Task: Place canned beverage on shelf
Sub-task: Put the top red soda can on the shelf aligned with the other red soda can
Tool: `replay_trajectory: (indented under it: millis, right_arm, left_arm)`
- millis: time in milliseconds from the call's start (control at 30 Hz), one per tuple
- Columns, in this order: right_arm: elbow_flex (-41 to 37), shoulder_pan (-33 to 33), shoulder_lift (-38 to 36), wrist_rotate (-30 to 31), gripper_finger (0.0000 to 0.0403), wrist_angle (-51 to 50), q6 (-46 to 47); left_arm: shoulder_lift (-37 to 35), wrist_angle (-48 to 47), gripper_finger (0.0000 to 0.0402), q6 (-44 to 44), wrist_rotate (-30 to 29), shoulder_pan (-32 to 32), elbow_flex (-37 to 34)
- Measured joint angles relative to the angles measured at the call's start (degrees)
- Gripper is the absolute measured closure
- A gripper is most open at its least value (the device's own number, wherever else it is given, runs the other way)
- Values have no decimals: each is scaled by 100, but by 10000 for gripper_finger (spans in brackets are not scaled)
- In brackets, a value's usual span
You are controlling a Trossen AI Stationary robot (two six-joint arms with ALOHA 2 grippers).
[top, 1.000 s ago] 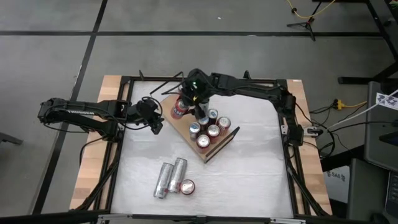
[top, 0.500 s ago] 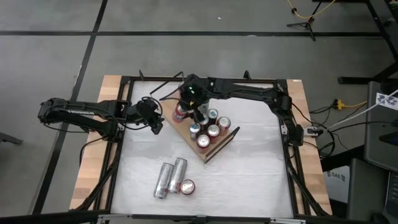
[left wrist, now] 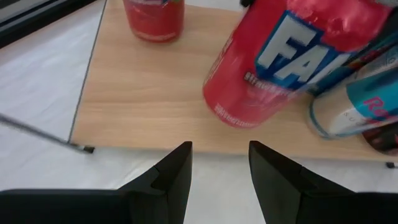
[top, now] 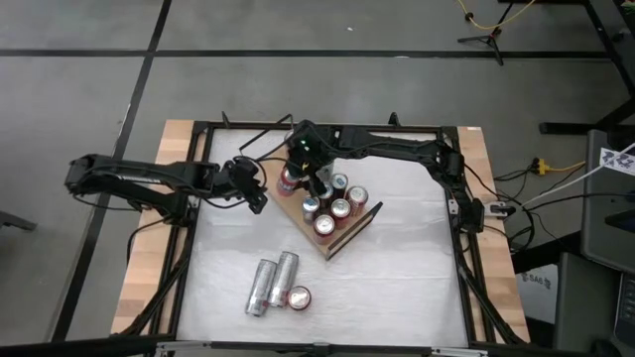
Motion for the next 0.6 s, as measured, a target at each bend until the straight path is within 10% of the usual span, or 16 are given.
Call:
replay_trajectory:
  millis: [600]
  right_arm:
    - [0, 0, -9, 11, 111, -117, 1]
  left_arm:
    - [1089, 490, 251, -77, -759, -215, 0]
